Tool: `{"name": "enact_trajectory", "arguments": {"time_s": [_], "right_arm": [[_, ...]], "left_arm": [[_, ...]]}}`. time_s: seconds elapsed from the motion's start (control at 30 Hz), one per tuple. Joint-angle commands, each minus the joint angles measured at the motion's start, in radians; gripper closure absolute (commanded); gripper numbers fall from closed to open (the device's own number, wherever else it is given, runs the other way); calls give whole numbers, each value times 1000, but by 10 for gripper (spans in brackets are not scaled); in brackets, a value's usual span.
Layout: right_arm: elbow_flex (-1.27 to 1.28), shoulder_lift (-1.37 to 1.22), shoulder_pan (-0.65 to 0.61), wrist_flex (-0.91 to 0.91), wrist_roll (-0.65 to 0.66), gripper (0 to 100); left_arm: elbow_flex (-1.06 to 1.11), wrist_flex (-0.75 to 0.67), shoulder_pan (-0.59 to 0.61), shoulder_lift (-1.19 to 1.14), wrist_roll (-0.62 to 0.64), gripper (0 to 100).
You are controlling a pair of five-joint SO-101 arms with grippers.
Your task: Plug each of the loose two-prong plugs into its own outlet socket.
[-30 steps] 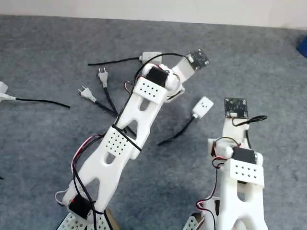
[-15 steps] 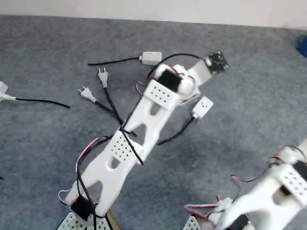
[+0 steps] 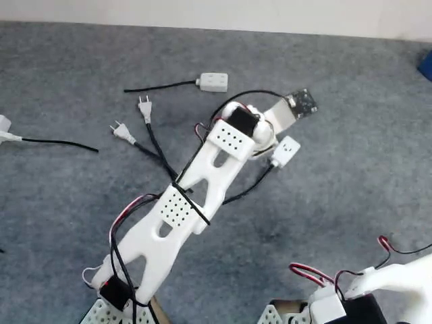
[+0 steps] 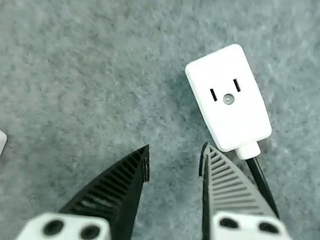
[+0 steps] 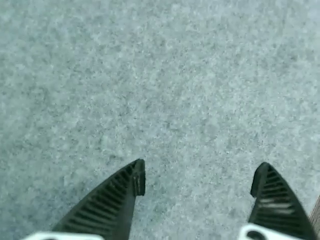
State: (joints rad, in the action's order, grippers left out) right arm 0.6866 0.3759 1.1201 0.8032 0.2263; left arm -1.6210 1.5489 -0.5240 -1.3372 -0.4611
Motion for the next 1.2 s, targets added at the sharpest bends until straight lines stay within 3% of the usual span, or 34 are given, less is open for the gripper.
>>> {"name": "enact_trajectory", "arguments": {"time_s": [0.0, 0.5, 1.03, 1.17], "right_arm": [[-54, 7, -19, 5, 8, 667], [-51, 2, -56, 7, 8, 667], [-50, -1, -59, 7, 8, 667], [-30, 7, -74, 7, 11, 667]], "left_arm": [[-44, -3, 7, 41, 6, 818], [-42, -17, -85, 91, 6, 818], [-42, -17, -91, 163, 5, 818], [1, -75, -90, 120, 6, 818]]}}
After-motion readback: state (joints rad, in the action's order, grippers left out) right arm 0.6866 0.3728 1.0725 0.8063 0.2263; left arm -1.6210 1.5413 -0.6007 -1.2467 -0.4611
